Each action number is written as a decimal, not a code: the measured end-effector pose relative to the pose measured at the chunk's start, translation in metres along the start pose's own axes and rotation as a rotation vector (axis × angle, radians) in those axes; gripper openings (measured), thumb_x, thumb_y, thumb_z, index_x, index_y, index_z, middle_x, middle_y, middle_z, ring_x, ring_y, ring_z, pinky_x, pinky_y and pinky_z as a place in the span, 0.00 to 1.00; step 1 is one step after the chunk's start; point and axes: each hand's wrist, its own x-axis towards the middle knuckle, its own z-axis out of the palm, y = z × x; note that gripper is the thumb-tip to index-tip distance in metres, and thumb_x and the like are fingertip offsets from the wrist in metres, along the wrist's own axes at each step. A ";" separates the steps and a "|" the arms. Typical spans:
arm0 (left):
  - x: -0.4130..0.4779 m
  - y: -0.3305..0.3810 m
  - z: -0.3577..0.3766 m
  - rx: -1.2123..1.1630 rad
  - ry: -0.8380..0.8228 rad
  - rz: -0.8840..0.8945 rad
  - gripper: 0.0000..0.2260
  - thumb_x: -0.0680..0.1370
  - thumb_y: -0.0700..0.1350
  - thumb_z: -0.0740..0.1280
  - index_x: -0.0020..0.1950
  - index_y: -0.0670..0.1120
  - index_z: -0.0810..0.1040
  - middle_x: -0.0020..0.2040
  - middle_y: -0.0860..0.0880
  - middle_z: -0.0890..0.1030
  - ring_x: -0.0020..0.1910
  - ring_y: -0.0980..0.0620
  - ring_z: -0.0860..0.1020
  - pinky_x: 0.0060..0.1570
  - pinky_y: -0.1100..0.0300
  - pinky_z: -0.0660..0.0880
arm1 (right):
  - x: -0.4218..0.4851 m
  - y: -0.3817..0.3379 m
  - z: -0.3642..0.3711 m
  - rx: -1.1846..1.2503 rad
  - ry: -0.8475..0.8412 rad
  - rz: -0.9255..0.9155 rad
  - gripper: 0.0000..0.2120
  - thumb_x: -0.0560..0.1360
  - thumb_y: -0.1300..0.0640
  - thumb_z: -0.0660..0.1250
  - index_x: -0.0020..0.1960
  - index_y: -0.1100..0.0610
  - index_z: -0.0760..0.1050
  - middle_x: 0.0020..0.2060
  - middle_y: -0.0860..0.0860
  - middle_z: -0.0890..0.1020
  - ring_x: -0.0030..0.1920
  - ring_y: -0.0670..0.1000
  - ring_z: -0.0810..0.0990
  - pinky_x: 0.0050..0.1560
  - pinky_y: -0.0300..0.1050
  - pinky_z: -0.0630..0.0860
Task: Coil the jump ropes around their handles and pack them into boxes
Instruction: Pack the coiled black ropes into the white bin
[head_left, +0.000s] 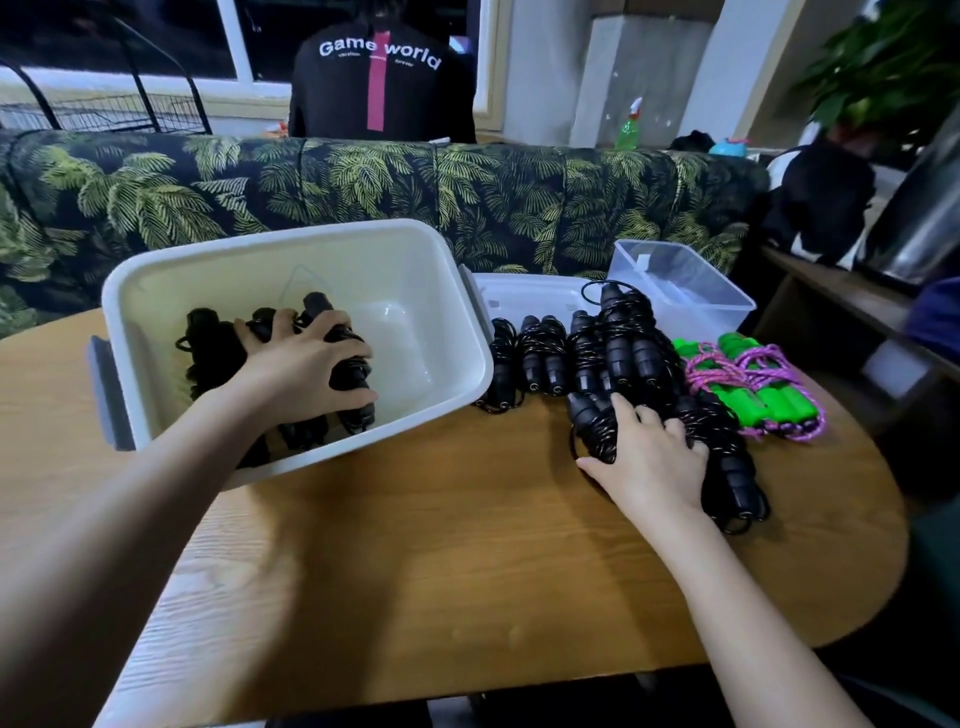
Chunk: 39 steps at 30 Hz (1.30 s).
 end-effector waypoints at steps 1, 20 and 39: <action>0.000 -0.001 0.000 -0.003 0.008 0.005 0.26 0.73 0.70 0.64 0.69 0.65 0.70 0.76 0.57 0.56 0.72 0.37 0.55 0.65 0.23 0.52 | -0.001 -0.001 0.000 -0.029 0.016 -0.022 0.40 0.73 0.34 0.68 0.77 0.47 0.56 0.71 0.49 0.70 0.69 0.55 0.69 0.65 0.57 0.66; -0.007 -0.001 -0.008 -0.057 0.000 0.064 0.31 0.73 0.66 0.68 0.74 0.60 0.66 0.78 0.55 0.56 0.76 0.35 0.51 0.65 0.21 0.52 | 0.006 -0.144 -0.113 1.485 -0.203 -0.442 0.21 0.72 0.57 0.76 0.59 0.47 0.72 0.56 0.49 0.82 0.56 0.49 0.82 0.59 0.50 0.79; -0.017 -0.013 -0.010 -0.278 0.022 0.055 0.37 0.67 0.56 0.79 0.70 0.46 0.66 0.81 0.44 0.46 0.80 0.45 0.48 0.69 0.26 0.46 | 0.040 -0.207 -0.046 0.046 0.216 -0.680 0.29 0.80 0.44 0.63 0.73 0.61 0.63 0.67 0.54 0.73 0.68 0.56 0.65 0.60 0.47 0.69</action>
